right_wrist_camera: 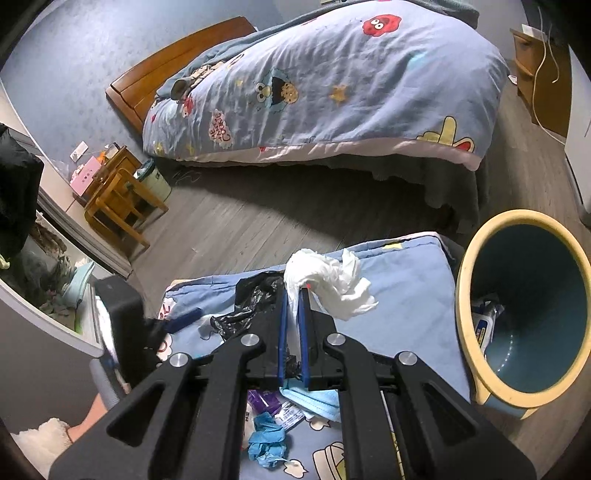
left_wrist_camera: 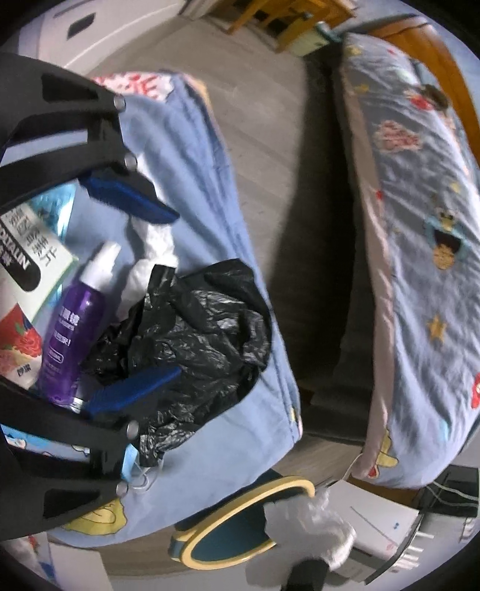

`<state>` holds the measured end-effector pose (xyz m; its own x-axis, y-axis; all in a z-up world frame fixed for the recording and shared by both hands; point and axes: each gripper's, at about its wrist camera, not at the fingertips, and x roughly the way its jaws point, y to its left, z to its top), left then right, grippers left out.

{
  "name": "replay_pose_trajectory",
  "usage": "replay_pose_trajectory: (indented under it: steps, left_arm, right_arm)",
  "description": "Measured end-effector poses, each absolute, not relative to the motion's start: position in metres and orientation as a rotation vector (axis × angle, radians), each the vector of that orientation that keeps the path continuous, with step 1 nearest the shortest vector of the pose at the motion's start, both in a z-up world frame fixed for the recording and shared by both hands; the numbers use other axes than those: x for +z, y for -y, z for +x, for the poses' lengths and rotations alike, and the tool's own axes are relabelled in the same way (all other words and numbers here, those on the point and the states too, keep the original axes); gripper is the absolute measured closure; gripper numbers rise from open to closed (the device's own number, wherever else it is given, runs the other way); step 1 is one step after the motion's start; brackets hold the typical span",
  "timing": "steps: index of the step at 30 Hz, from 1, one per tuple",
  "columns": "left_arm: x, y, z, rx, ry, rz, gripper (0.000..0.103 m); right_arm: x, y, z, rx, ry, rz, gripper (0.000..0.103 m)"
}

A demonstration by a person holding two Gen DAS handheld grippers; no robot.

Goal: Collect trash
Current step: 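Grasp the white tissue with the right gripper while the left gripper grasps the black plastic bag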

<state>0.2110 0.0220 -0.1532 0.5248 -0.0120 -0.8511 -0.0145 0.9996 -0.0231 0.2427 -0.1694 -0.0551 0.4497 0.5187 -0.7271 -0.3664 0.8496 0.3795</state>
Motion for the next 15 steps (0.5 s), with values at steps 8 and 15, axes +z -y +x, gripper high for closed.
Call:
replay_pose_trajectory:
  steps: [8,15]
  left_arm:
    - [-0.145,-0.015,0.207,-0.003,-0.995,0.038,0.094]
    - [-0.114,0.001,0.2,-0.001,-0.912,0.116,0.095]
  right_arm:
    - [-0.053,0.171,0.245,0.544,-0.954,0.168,0.098]
    - [-0.049,0.174,0.246,0.542,-0.937,0.165,0.098]
